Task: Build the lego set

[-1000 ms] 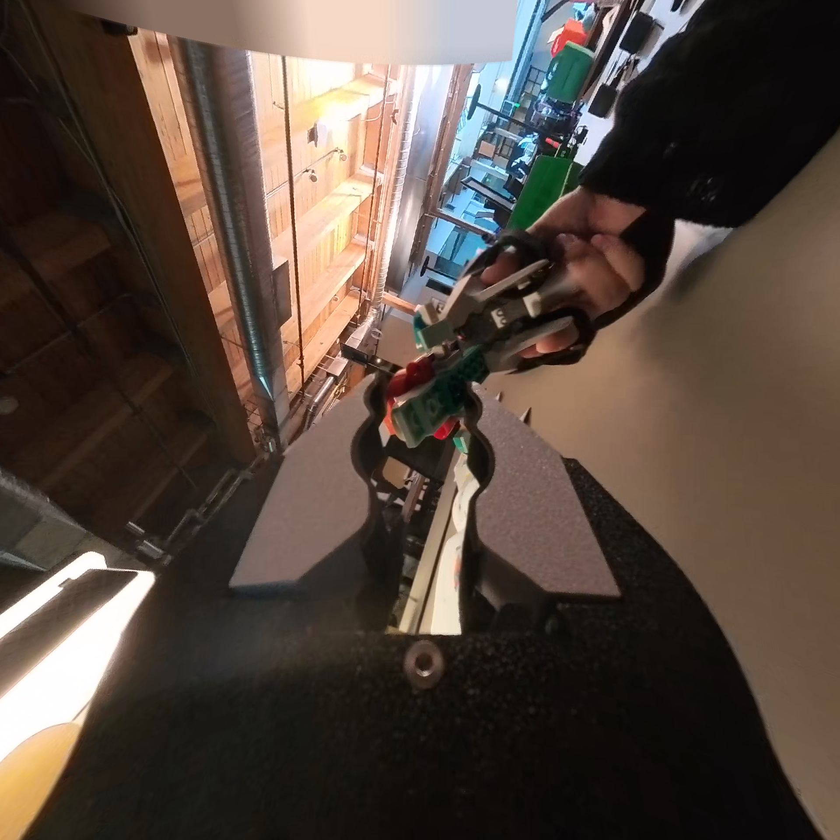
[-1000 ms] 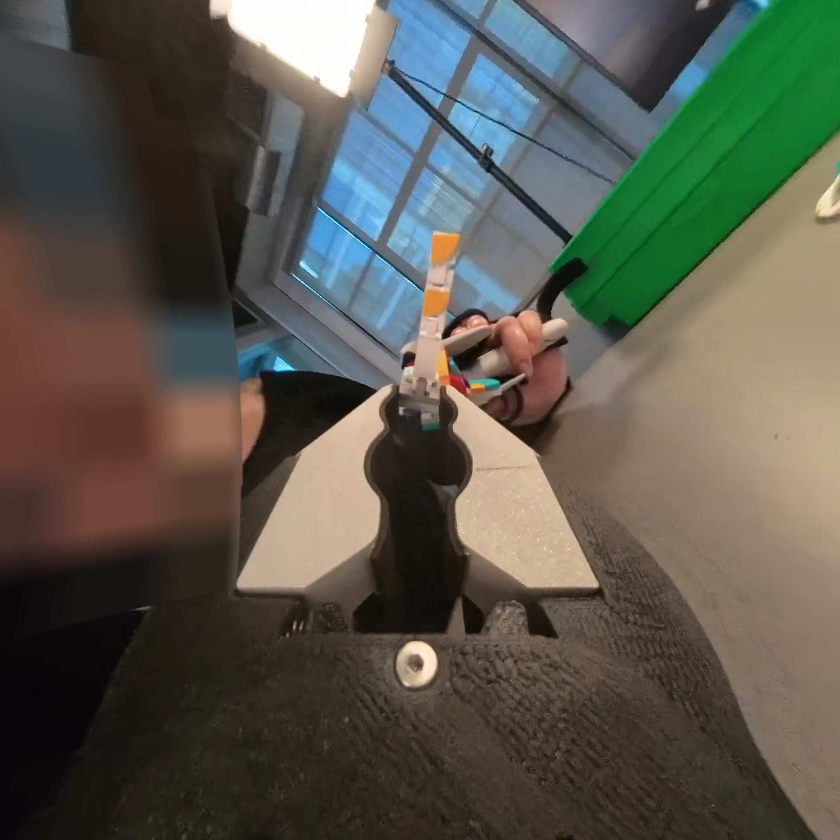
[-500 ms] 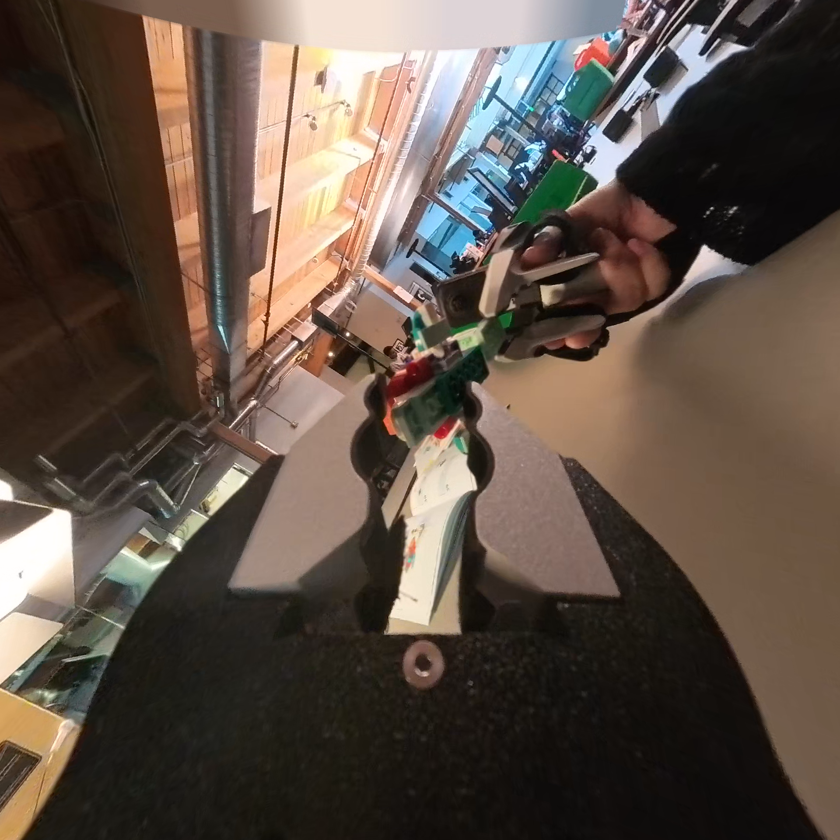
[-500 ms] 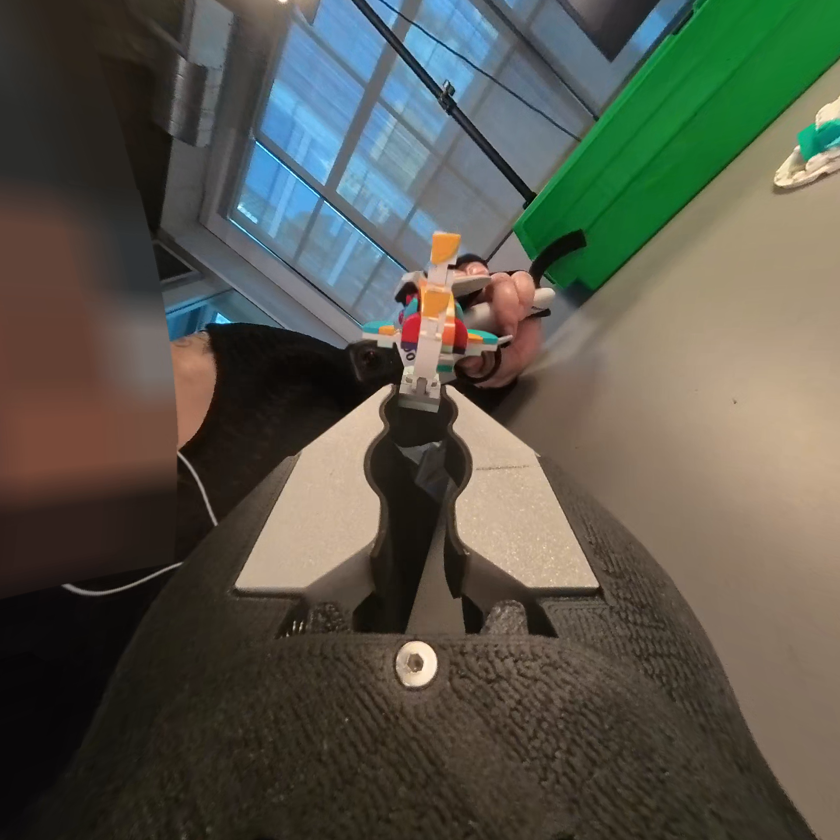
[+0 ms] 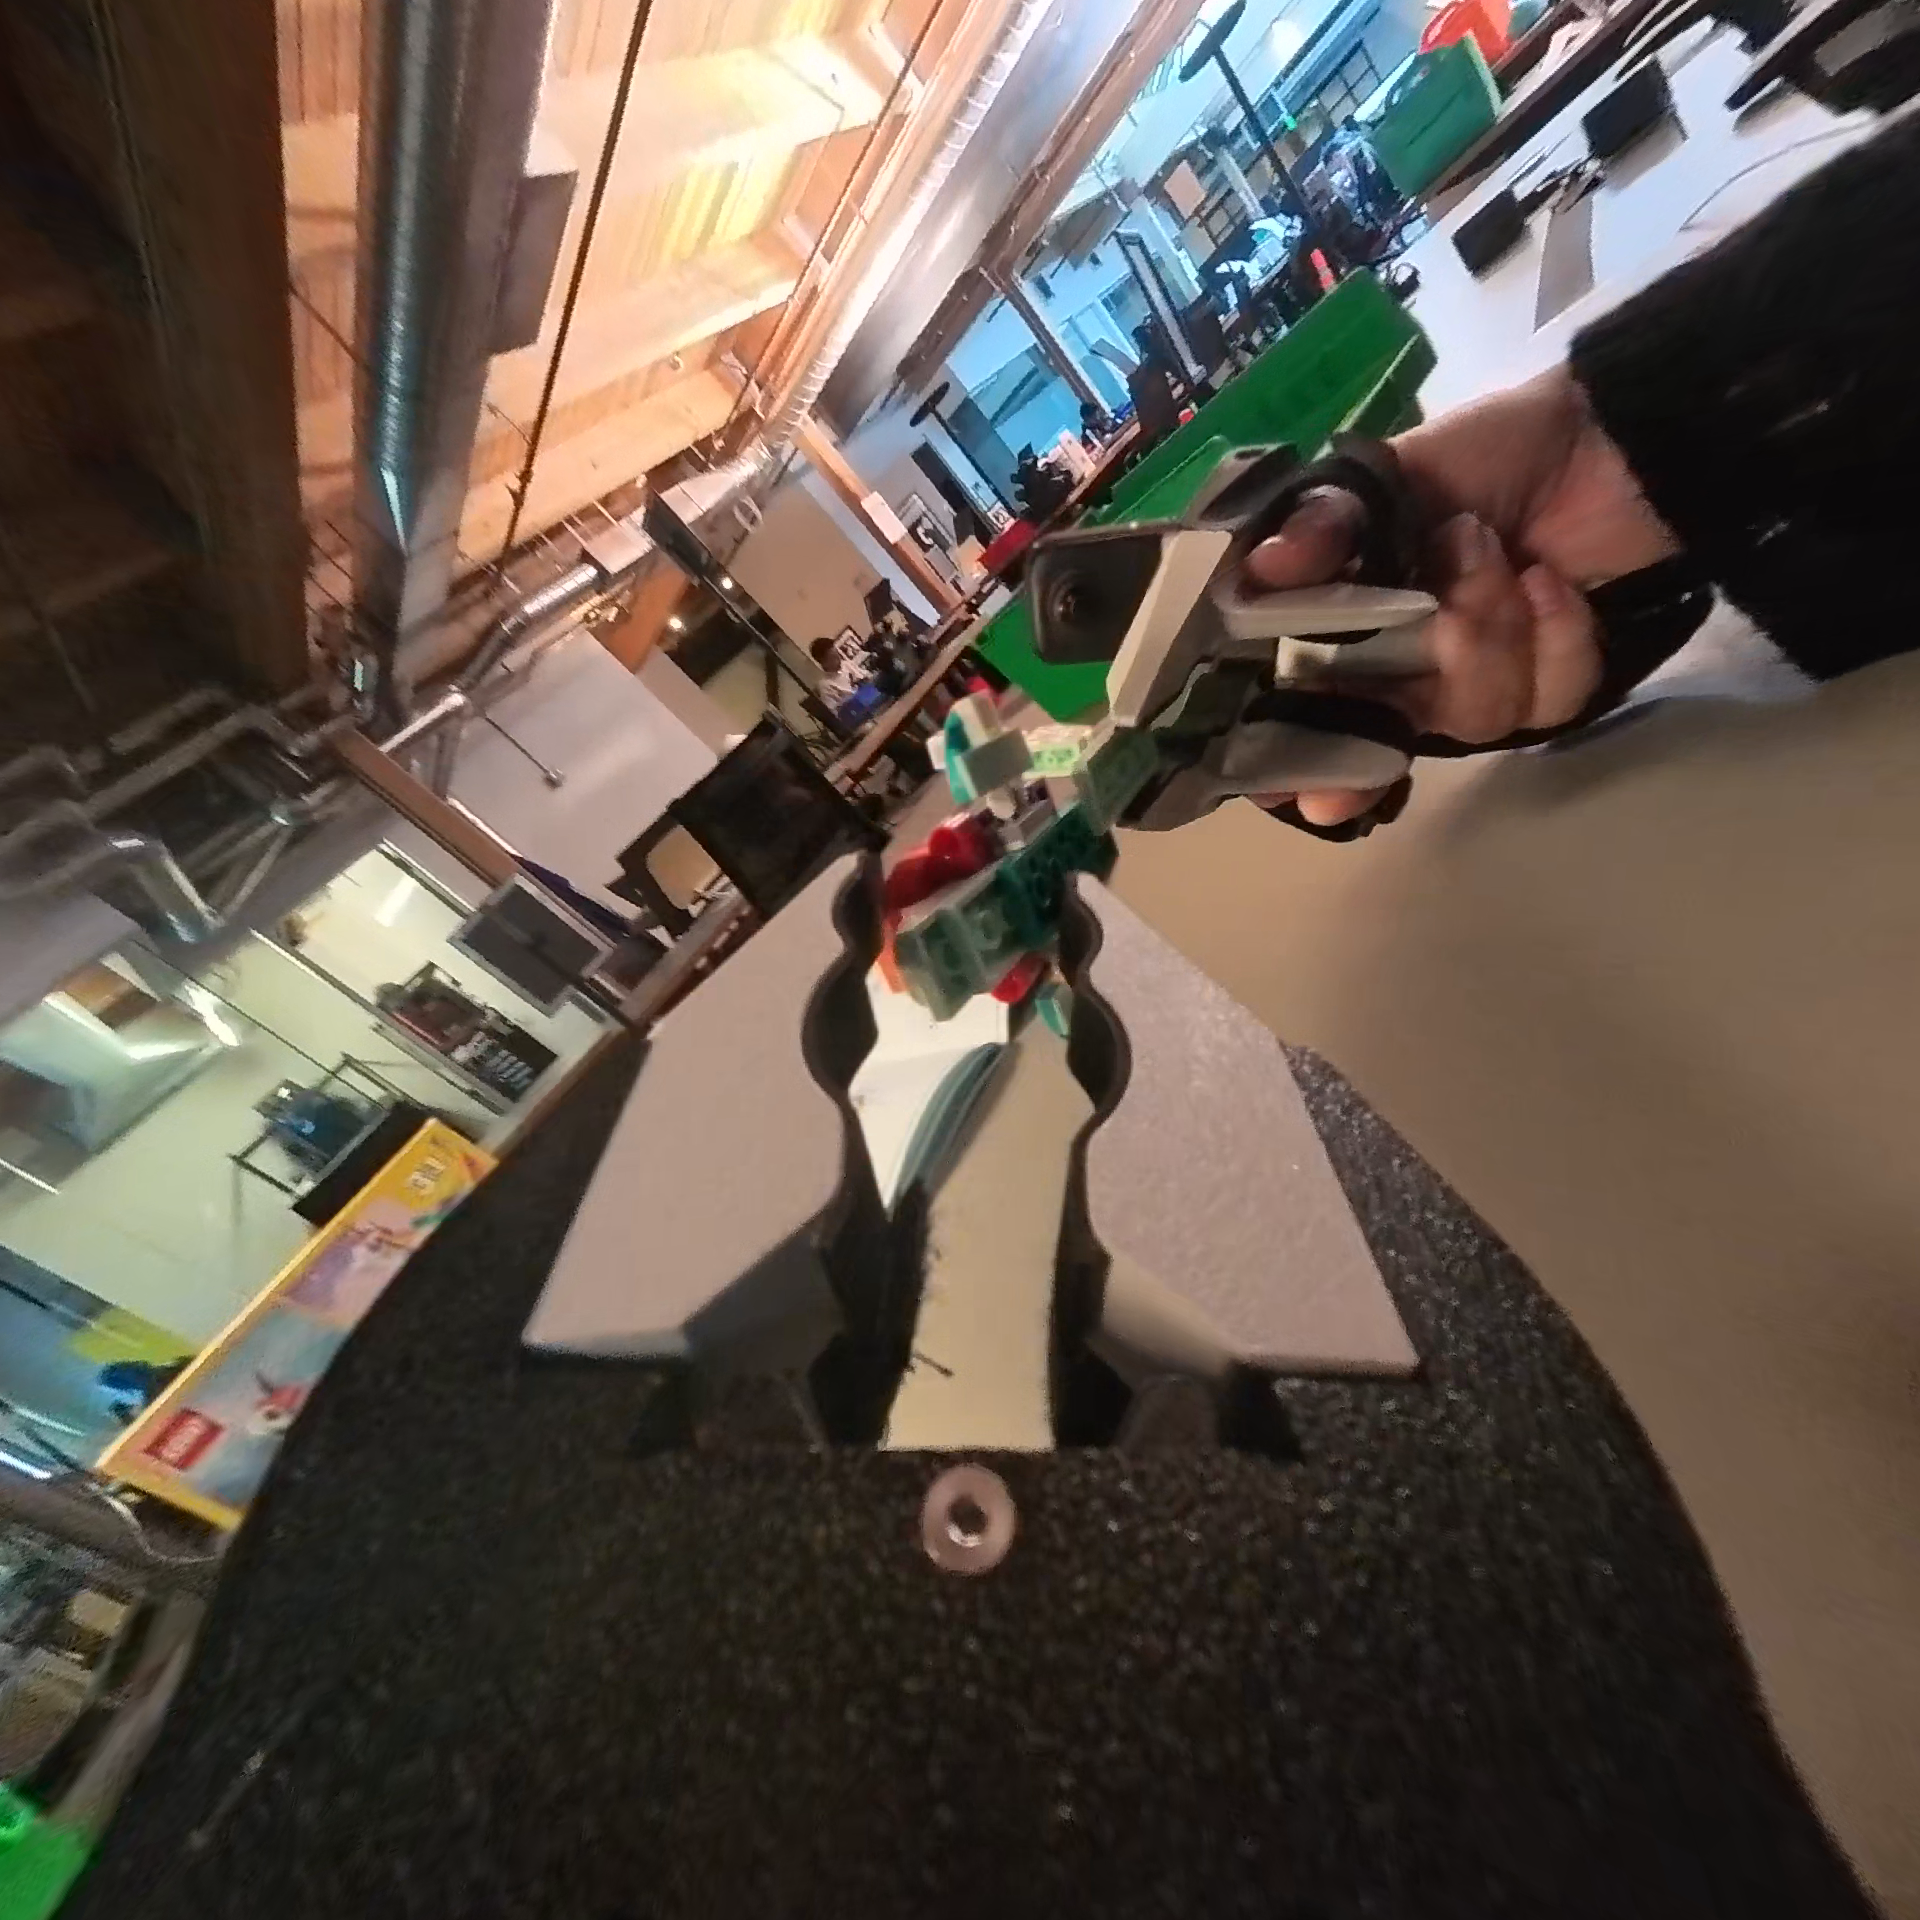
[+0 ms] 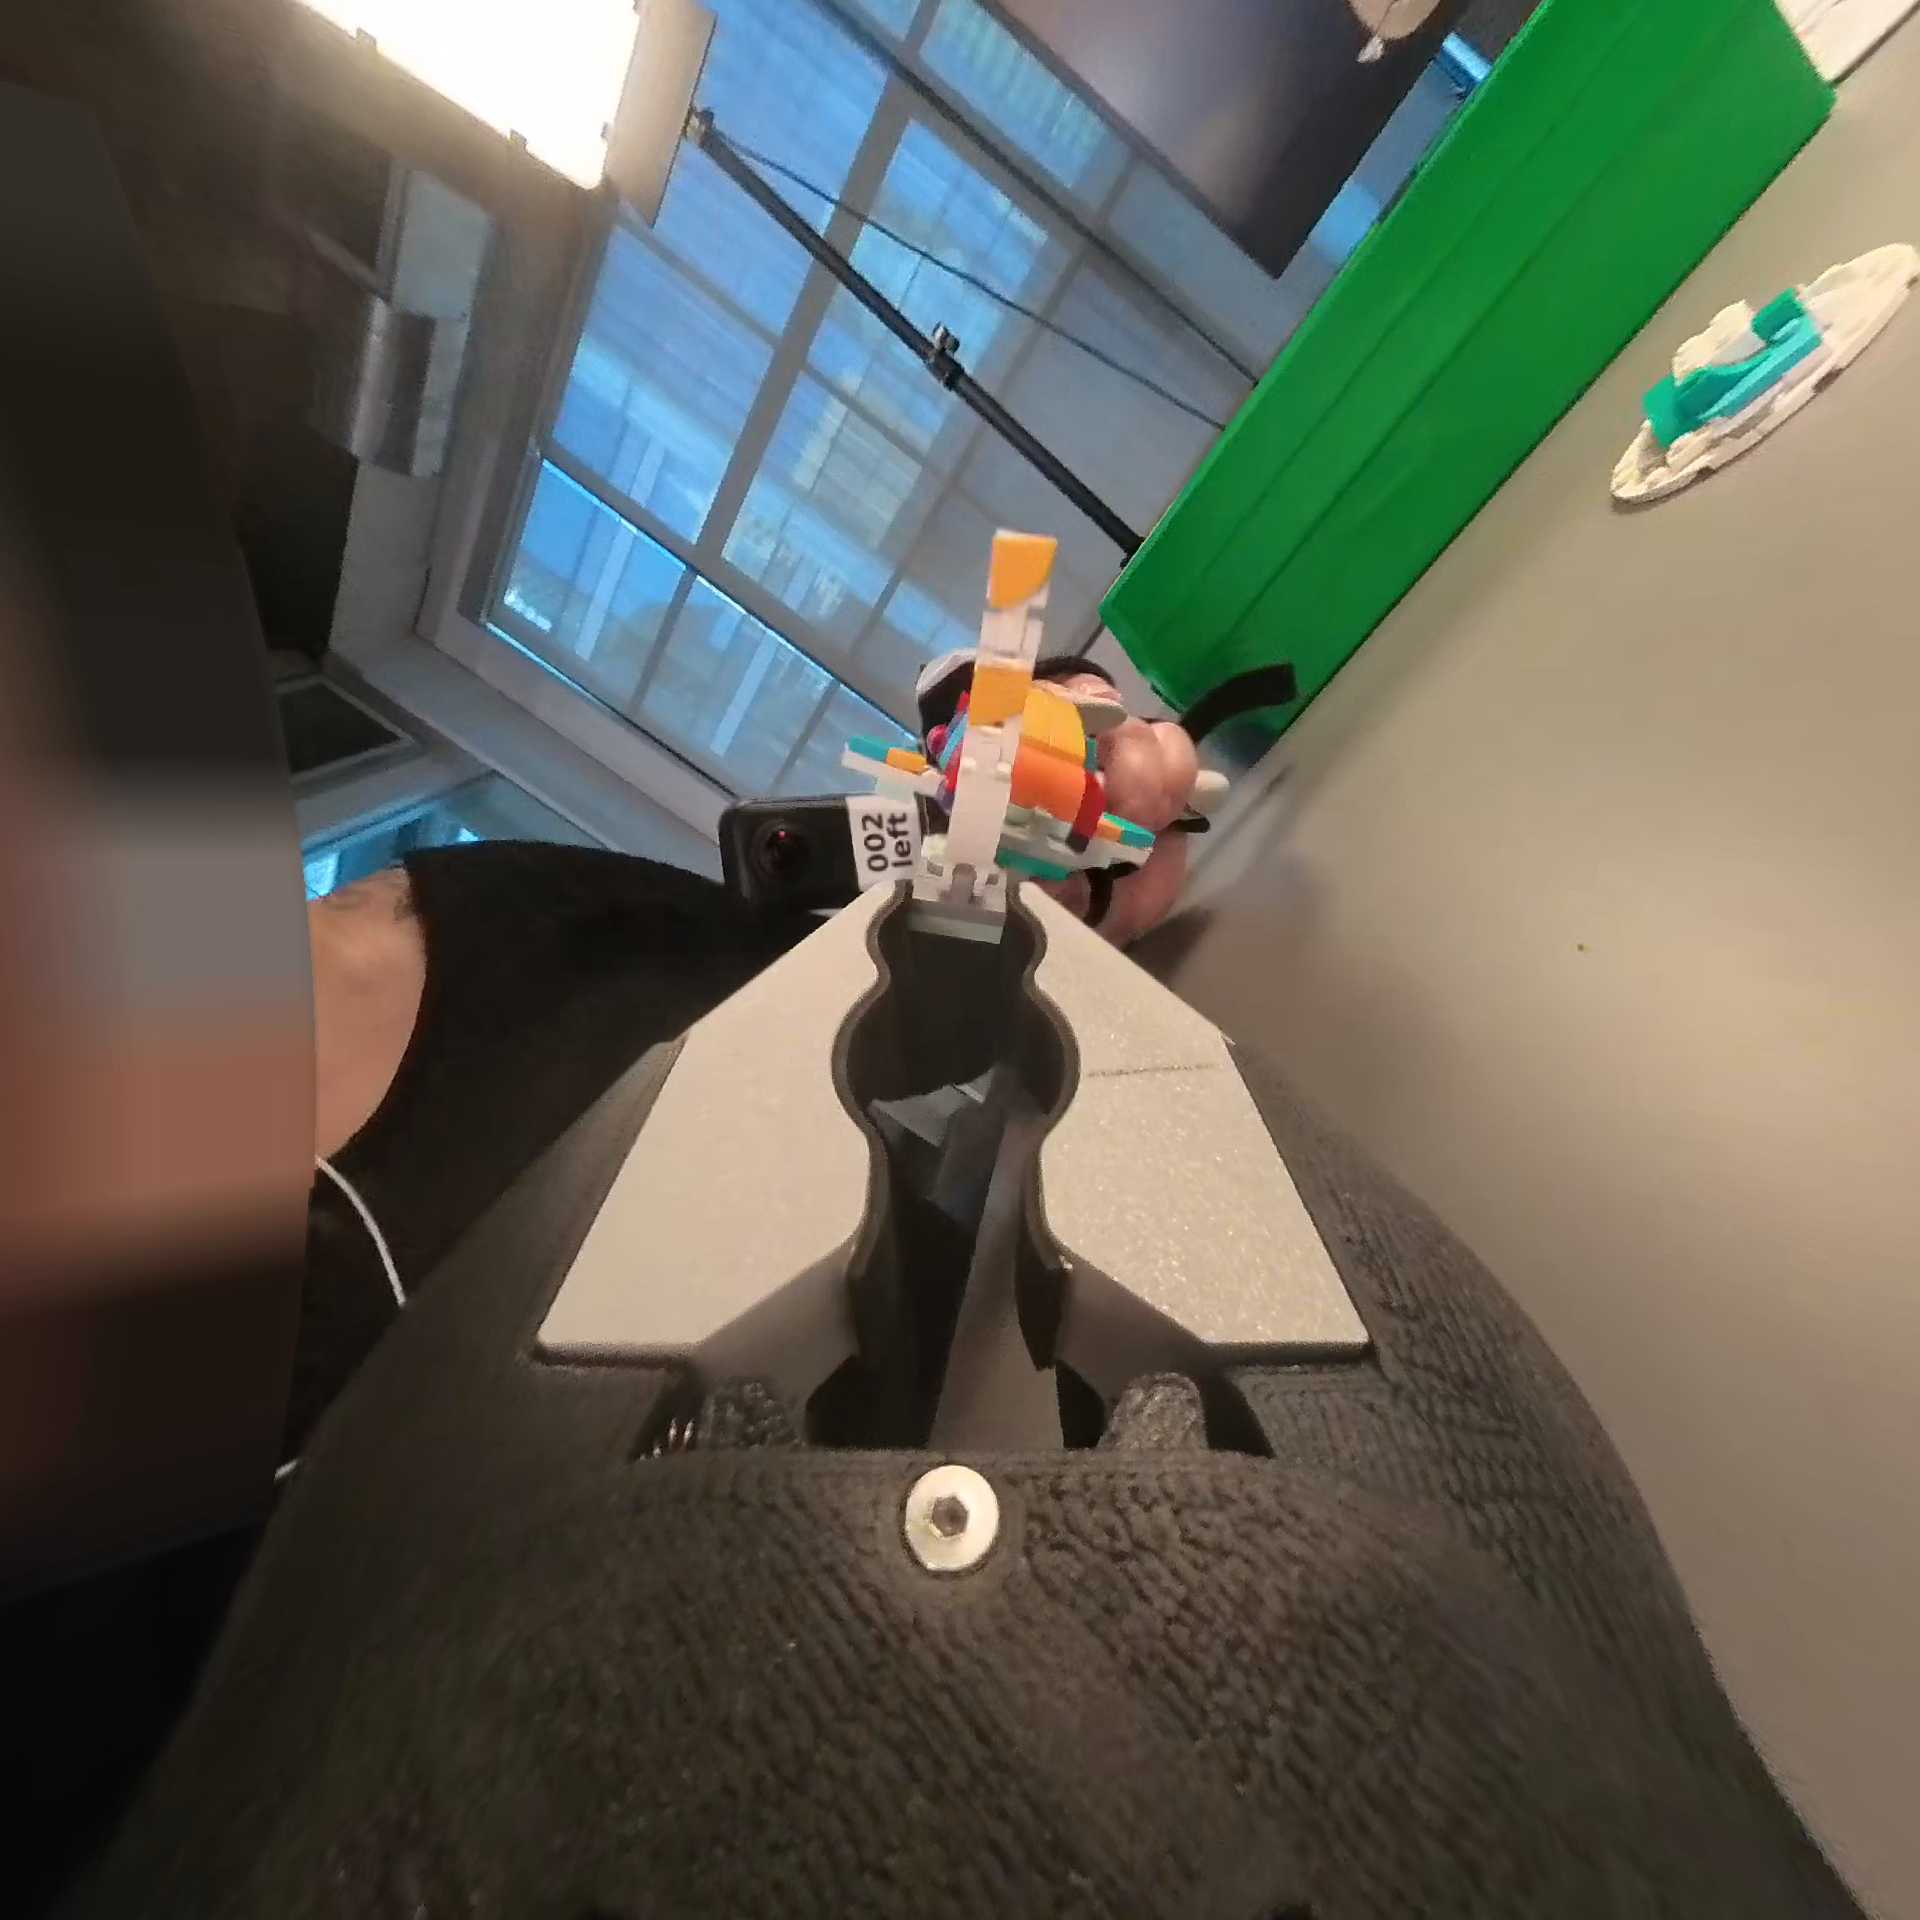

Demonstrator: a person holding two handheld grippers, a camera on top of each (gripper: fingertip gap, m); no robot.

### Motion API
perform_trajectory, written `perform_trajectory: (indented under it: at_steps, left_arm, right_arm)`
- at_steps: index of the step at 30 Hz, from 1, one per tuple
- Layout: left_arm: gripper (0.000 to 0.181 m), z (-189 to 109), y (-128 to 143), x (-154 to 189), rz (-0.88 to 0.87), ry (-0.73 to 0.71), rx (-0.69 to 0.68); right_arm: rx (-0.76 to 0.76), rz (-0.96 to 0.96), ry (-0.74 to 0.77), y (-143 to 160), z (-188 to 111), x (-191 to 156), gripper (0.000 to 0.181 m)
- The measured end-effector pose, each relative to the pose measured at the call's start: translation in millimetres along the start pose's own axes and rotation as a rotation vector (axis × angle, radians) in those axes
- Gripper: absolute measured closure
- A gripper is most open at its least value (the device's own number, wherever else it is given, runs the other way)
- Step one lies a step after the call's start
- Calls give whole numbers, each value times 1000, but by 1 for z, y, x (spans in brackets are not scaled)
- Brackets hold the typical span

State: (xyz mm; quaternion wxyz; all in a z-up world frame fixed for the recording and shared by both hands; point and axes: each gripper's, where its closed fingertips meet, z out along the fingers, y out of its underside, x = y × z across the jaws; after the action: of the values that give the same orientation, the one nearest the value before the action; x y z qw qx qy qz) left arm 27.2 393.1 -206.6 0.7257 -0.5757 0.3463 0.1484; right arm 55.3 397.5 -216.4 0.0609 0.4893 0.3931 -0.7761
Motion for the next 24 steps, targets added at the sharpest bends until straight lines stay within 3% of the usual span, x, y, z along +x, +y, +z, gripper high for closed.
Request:
perform_trajectory:
  at_steps: [24]
  left_arm:
    - [151, -2, -7, -1, -16, -2, 45]
  right_arm:
    - [-16, 27, 4, 4, 3, 3, 166]
